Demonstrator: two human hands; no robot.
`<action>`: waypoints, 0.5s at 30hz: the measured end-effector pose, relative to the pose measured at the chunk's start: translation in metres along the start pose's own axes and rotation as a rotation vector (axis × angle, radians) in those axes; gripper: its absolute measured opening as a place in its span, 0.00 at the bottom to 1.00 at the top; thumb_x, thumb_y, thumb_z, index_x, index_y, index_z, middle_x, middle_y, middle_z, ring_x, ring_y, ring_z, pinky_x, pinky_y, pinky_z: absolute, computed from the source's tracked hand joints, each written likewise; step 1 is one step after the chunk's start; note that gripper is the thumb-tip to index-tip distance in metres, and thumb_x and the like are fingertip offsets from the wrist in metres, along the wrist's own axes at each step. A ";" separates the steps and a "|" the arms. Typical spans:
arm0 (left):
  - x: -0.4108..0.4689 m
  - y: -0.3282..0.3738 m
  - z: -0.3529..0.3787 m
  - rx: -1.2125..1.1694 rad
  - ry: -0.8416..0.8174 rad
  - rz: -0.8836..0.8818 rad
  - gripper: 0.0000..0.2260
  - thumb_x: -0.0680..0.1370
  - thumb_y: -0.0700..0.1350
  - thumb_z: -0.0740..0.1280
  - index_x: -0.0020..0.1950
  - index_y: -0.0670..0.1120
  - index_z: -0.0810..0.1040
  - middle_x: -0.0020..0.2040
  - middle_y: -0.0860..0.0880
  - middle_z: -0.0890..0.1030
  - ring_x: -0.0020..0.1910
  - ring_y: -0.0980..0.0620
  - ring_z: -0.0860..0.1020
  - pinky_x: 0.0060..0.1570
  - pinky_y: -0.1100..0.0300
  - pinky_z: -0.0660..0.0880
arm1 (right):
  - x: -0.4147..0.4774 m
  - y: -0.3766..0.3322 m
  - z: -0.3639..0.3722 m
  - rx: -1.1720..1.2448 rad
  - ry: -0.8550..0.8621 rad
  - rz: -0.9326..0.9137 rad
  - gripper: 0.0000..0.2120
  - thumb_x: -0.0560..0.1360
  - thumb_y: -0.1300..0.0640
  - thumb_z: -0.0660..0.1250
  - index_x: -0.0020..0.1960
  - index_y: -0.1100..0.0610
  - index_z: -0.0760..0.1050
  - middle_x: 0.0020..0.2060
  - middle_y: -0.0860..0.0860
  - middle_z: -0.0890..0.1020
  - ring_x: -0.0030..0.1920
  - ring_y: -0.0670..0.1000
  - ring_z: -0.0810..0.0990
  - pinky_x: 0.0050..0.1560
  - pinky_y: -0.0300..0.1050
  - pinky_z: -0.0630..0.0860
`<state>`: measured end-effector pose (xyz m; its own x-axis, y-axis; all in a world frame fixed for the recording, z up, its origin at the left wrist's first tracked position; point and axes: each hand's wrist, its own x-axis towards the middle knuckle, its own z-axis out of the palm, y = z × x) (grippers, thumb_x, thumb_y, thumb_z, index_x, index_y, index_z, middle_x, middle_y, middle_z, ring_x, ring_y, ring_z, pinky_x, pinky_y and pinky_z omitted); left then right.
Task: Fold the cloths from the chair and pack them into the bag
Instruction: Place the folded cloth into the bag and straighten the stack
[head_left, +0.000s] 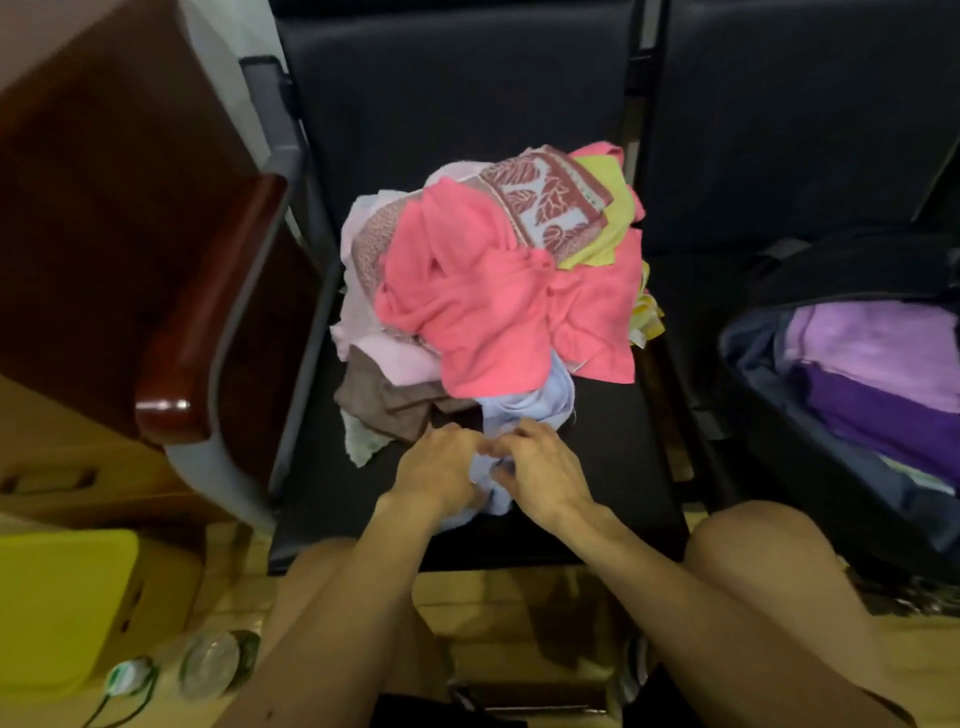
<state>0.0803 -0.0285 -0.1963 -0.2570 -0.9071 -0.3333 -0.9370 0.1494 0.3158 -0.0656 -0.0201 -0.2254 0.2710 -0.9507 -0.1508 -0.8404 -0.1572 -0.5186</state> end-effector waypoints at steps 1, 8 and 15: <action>0.003 -0.001 0.006 0.078 -0.030 -0.011 0.11 0.69 0.53 0.70 0.50 0.53 0.78 0.53 0.47 0.80 0.55 0.44 0.78 0.49 0.54 0.76 | 0.002 0.000 0.002 -0.055 -0.009 -0.004 0.19 0.76 0.57 0.66 0.66 0.52 0.75 0.63 0.52 0.73 0.64 0.54 0.71 0.57 0.49 0.74; -0.001 -0.017 0.015 0.243 0.032 -0.071 0.12 0.82 0.45 0.62 0.65 0.46 0.75 0.64 0.44 0.76 0.64 0.42 0.75 0.58 0.52 0.72 | -0.006 0.001 0.008 -0.116 0.010 0.039 0.14 0.77 0.57 0.64 0.62 0.55 0.78 0.60 0.53 0.77 0.63 0.55 0.71 0.55 0.48 0.75; -0.032 0.007 0.012 -0.263 0.129 0.037 0.09 0.75 0.44 0.66 0.35 0.46 0.79 0.39 0.50 0.81 0.43 0.49 0.78 0.42 0.53 0.74 | -0.047 -0.002 -0.005 -0.076 0.050 -0.033 0.09 0.77 0.53 0.64 0.50 0.55 0.80 0.52 0.53 0.76 0.56 0.54 0.69 0.55 0.46 0.70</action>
<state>0.0786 0.0061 -0.1939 -0.2417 -0.9480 -0.2070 -0.8299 0.0914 0.5504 -0.0789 0.0232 -0.2129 0.2767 -0.9566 -0.0913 -0.8650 -0.2065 -0.4573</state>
